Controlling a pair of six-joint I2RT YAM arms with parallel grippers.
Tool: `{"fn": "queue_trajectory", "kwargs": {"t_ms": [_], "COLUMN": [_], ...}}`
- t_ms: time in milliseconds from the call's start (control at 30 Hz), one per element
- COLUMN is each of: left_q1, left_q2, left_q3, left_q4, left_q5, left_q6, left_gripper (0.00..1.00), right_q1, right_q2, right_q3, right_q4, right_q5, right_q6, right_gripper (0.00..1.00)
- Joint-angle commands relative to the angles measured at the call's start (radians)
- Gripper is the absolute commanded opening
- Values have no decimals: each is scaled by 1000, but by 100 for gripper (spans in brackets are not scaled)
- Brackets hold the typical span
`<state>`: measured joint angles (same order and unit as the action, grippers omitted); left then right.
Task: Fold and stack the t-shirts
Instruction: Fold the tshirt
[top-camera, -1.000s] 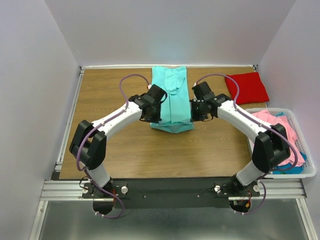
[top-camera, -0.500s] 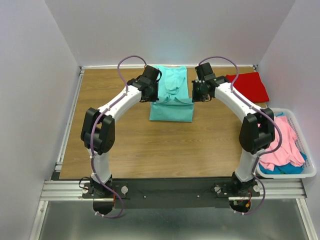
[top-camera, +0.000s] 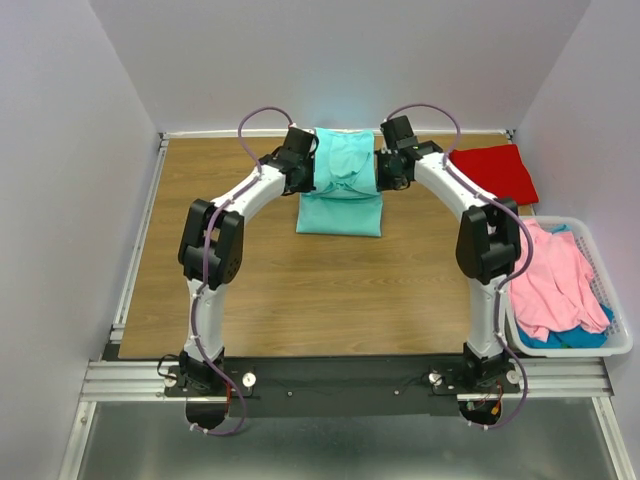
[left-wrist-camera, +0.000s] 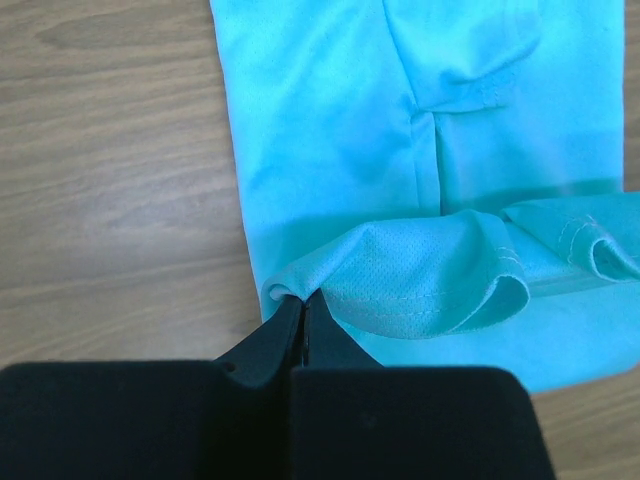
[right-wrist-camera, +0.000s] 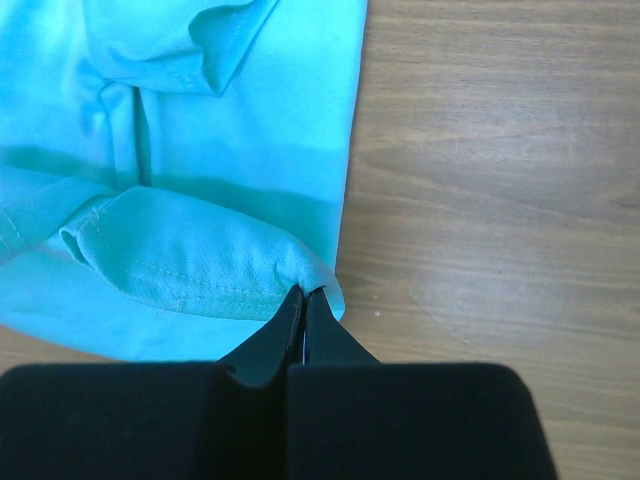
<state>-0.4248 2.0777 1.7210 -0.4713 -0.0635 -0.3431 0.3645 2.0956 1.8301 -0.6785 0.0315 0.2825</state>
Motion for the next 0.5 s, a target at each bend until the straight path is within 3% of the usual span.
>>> {"fn": "queue_trajectory", "kwargs": {"t_ms": [0, 467], "left_q1": [17, 32], "left_q2": [56, 116], "left_q3": [46, -3], "left_q4": [91, 210], "left_q5": [30, -15], "left_q6": [24, 12], "left_gripper": [0, 0], "right_q1": [-9, -12], "right_q2": [58, 133], "right_q3": [37, -5], "right_q4": [46, 189], "right_q5": [39, 70], "right_q6": [-32, -77], "right_gripper": [1, 1]}}
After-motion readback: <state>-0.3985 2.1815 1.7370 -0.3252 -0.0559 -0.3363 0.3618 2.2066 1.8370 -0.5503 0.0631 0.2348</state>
